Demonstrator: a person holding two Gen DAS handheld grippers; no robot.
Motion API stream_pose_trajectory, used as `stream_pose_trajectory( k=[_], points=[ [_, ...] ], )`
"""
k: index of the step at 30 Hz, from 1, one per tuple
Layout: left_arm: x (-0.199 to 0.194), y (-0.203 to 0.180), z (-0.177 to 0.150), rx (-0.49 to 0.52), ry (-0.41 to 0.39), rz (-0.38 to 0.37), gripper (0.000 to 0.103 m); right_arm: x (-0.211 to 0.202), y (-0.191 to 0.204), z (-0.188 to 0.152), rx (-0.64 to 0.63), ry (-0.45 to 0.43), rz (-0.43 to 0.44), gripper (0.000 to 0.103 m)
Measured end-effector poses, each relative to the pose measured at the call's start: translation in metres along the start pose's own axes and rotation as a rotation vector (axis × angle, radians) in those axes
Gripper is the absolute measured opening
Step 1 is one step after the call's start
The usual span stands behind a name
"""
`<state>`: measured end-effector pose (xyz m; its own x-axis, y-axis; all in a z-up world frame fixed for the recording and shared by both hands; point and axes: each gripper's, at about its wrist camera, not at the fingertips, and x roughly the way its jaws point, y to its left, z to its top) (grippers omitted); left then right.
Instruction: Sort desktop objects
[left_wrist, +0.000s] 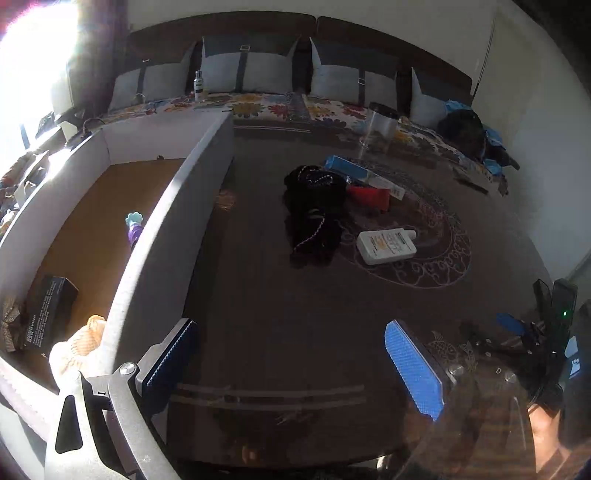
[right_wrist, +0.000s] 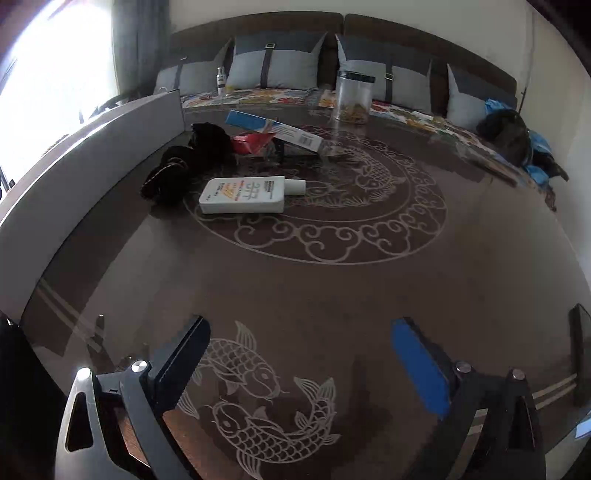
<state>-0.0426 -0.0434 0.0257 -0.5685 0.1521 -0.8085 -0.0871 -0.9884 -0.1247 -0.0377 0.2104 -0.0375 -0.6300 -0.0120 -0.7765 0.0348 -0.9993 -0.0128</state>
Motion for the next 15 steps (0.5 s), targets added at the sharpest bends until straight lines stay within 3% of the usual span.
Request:
stream_pose_trajectory(
  k=[3,7,15],
  points=[
    [0.044,-0.027,-0.009,-0.023,0.061,0.005,0.103,-0.003,-0.030,0.006,0.173,0.022,0.053,0.099],
    [0.074,-0.044,-0.013,-0.035,0.052,0.038,0.103,0.008,-0.027,-0.001,0.138,0.078,0.001,0.099],
    [0.102,-0.038,-0.021,0.003,0.070,0.134,0.103,0.026,-0.031,-0.003,0.154,0.074,-0.020,0.100]
  ],
)
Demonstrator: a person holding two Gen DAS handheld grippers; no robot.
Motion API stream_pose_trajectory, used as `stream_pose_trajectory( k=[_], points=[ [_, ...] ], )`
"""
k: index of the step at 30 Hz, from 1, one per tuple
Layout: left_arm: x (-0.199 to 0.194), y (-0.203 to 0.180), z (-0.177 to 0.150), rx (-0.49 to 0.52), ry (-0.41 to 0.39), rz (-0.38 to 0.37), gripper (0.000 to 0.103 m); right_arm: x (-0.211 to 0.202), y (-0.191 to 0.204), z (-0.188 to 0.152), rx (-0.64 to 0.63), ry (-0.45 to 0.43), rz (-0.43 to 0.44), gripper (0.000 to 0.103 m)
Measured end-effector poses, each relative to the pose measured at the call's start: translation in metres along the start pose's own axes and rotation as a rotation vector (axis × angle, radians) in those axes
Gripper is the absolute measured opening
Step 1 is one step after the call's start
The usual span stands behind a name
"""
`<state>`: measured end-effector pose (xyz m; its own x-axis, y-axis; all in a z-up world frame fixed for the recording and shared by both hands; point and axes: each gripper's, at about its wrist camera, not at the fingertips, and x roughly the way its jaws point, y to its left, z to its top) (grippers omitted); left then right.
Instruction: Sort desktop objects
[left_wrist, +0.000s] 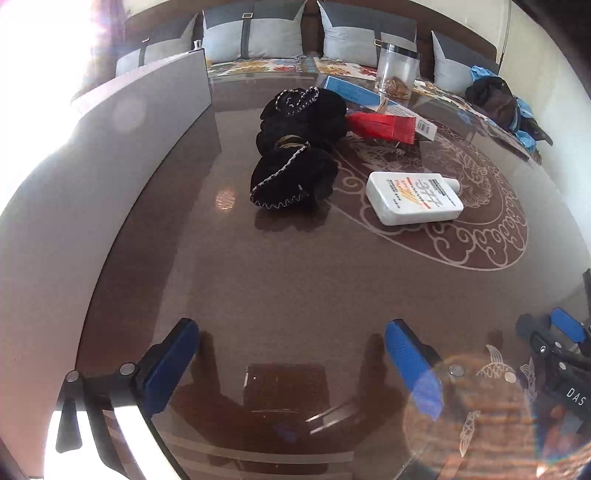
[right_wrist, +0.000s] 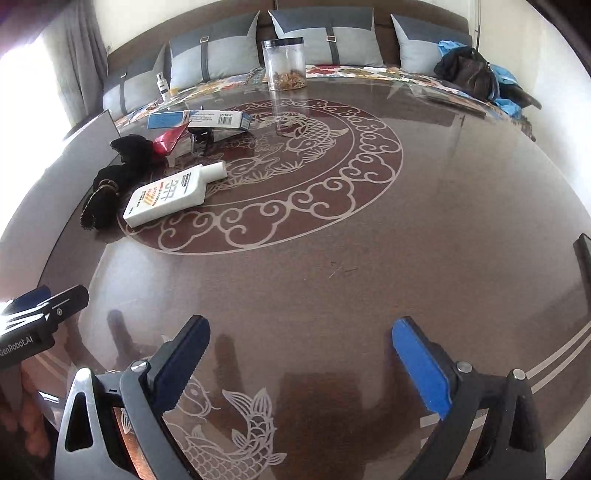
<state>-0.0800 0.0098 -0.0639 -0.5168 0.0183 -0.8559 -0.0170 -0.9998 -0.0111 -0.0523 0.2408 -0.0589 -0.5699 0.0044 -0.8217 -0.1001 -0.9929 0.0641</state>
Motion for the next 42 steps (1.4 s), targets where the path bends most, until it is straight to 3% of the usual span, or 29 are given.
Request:
stream_pose_trajectory(
  k=[5,12,33,42],
  points=[
    [-0.003,0.008,-0.012,0.030,-0.074,-0.004,0.103,0.007,0.013,0.002,-0.050,-0.009,-0.023,0.102],
    [-0.002,0.006,-0.012,0.009,-0.093,0.008,0.103,0.008,0.024,-0.002,-0.098,-0.036,-0.028,0.103],
    [-0.003,0.006,-0.013,0.031,-0.084,-0.001,0.103,0.007,0.024,-0.002,-0.098,-0.047,-0.029,0.103],
    [0.009,0.010,0.009,0.081,-0.013,-0.037,0.103,0.007,0.024,-0.002,-0.098,-0.048,-0.029,0.103]
  ],
)
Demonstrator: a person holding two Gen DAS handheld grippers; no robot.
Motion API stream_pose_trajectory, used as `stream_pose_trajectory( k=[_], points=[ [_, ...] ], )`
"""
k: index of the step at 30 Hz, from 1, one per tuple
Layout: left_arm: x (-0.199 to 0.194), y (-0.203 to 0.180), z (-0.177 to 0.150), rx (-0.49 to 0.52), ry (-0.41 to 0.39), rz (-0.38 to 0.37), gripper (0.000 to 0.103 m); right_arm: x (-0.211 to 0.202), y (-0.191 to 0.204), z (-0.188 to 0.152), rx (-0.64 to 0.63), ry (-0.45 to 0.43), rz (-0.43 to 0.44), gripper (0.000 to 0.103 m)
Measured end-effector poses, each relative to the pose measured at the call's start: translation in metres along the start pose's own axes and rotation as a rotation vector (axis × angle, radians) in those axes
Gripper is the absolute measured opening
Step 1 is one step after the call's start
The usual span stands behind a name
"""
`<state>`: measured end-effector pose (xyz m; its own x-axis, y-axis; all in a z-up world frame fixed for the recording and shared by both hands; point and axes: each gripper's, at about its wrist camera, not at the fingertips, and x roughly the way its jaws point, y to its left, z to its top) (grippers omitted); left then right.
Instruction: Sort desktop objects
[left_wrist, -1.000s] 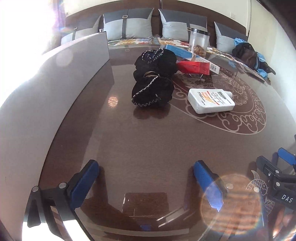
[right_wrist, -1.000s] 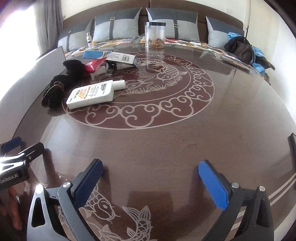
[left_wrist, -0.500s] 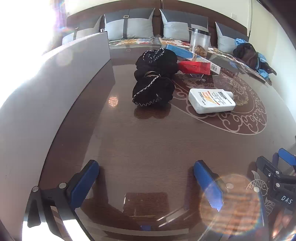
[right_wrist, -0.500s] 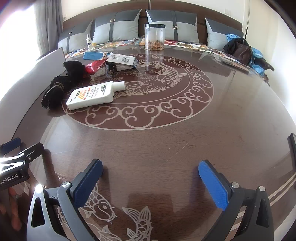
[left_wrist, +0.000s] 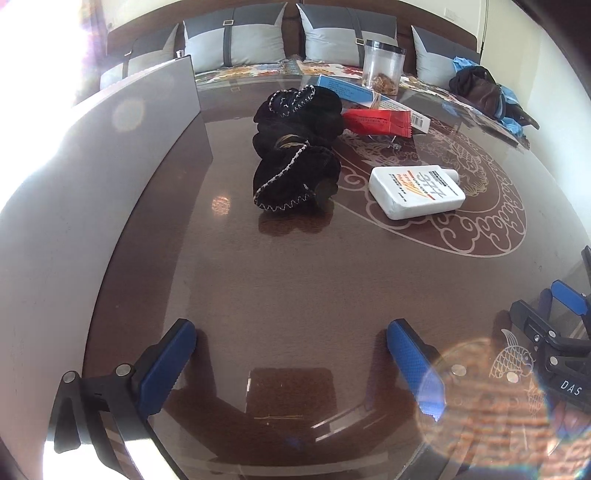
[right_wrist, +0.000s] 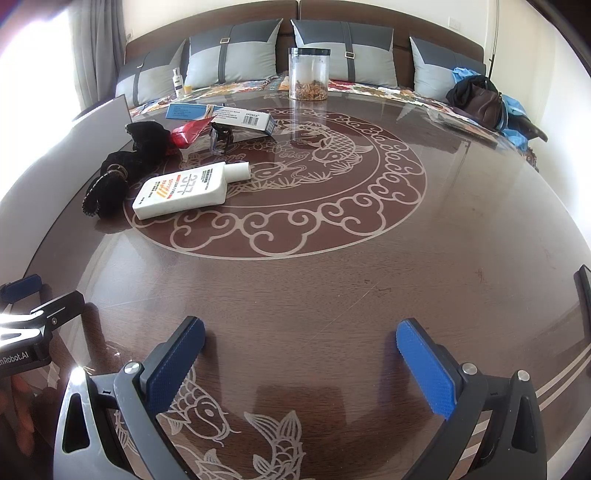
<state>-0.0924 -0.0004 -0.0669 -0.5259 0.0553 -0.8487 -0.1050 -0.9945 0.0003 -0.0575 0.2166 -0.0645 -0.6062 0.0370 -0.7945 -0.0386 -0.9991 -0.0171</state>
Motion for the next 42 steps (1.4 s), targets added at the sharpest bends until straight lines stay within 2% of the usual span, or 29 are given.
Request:
stream_pose_trajectory(
  k=[3,7,42],
  points=[
    [0.009,0.009,0.014,-0.002,-0.001,0.000,0.103,0.000,0.000,0.000,0.000,0.000,0.000,0.103],
    [0.010,0.012,0.012,0.003,-0.055,0.001,0.103,0.000,0.000,0.000,0.000,0.000,0.000,0.103],
    [0.011,0.013,0.012,0.001,-0.058,0.000,0.103,0.000,0.000,0.000,-0.002,0.000,0.000,0.103]
  ],
)
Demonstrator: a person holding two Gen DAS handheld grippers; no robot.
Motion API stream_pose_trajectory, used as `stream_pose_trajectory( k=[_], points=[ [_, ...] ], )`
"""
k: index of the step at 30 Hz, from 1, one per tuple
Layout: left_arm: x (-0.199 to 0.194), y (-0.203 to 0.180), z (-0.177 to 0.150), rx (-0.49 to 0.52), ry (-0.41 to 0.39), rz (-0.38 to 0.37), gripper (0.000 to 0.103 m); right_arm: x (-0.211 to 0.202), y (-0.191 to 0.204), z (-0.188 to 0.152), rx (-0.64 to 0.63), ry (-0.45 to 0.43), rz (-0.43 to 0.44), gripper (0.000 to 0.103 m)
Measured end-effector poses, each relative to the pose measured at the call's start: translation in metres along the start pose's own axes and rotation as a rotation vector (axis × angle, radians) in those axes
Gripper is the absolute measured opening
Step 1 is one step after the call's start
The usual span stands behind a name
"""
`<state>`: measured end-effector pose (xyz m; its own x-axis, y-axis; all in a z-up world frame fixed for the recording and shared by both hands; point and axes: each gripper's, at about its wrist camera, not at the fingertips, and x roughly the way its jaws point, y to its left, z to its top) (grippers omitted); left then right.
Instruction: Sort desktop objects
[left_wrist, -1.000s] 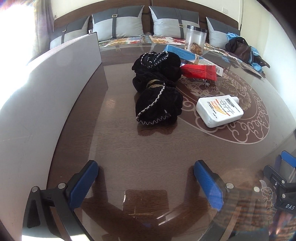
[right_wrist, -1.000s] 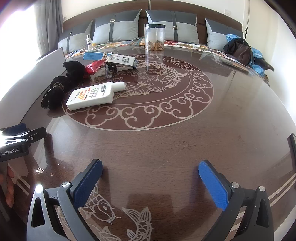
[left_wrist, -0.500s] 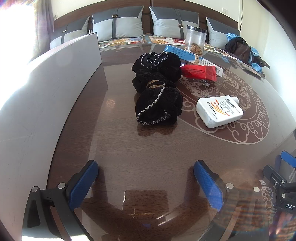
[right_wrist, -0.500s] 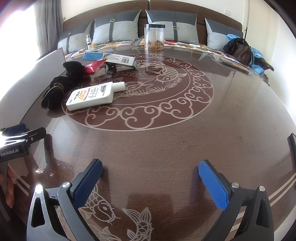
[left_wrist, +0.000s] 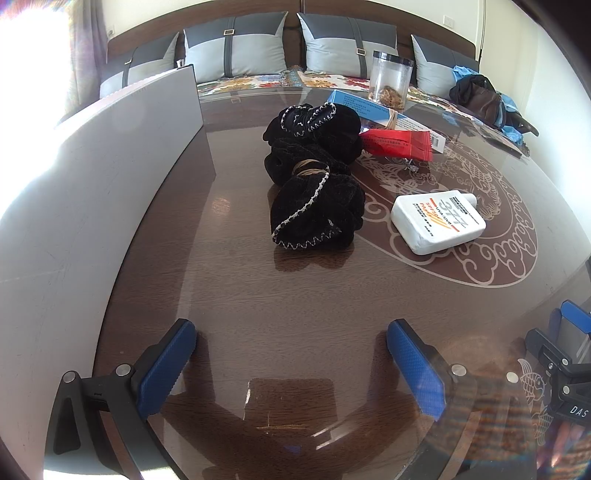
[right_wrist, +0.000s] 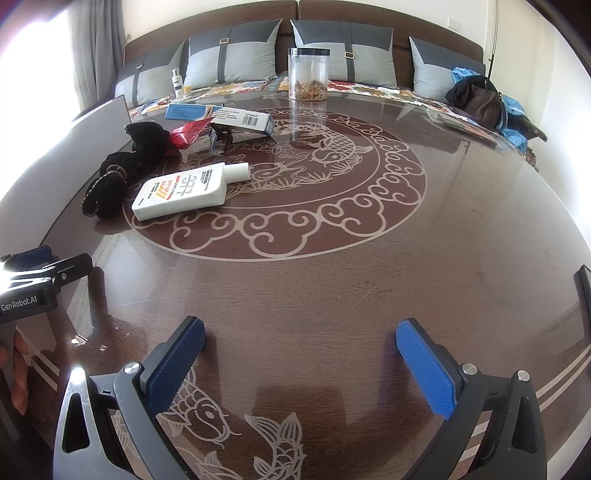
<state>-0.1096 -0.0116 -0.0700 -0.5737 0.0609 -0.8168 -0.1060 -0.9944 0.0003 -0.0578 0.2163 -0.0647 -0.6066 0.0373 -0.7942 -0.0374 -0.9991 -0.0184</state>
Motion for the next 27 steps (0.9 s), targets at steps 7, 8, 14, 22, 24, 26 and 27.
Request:
stream_pose_trajectory(
  k=[7,8,14,22,24,26,27],
  points=[
    [0.000,0.000,0.000,0.000,0.001,0.000,0.103,0.000,0.000,0.001,0.003,0.006,-0.002,0.103],
    [0.000,0.000,0.000,-0.001,0.000,0.000,0.103,0.000,0.000,0.004,0.010,0.023,-0.001,0.103],
    [0.000,0.000,0.001,-0.001,0.000,0.000,0.103,0.017,0.009,0.046,0.186,0.080,0.175,0.103],
    [0.000,0.000,0.000,-0.001,0.000,0.000,0.103,0.075,0.051,0.127,0.294,0.142,0.226,0.103],
    [0.000,0.000,0.000,-0.001,0.000,0.000,0.103,0.085,0.065,0.139,0.248,0.145,0.190,0.103],
    [0.000,0.000,0.000,-0.001,0.000,0.000,0.103,0.091,0.077,0.142,0.168,0.136,0.145,0.103],
    [0.000,0.000,0.000,-0.001,0.000,0.000,0.103,0.093,0.083,0.141,0.113,0.134,0.122,0.103]
  ],
)
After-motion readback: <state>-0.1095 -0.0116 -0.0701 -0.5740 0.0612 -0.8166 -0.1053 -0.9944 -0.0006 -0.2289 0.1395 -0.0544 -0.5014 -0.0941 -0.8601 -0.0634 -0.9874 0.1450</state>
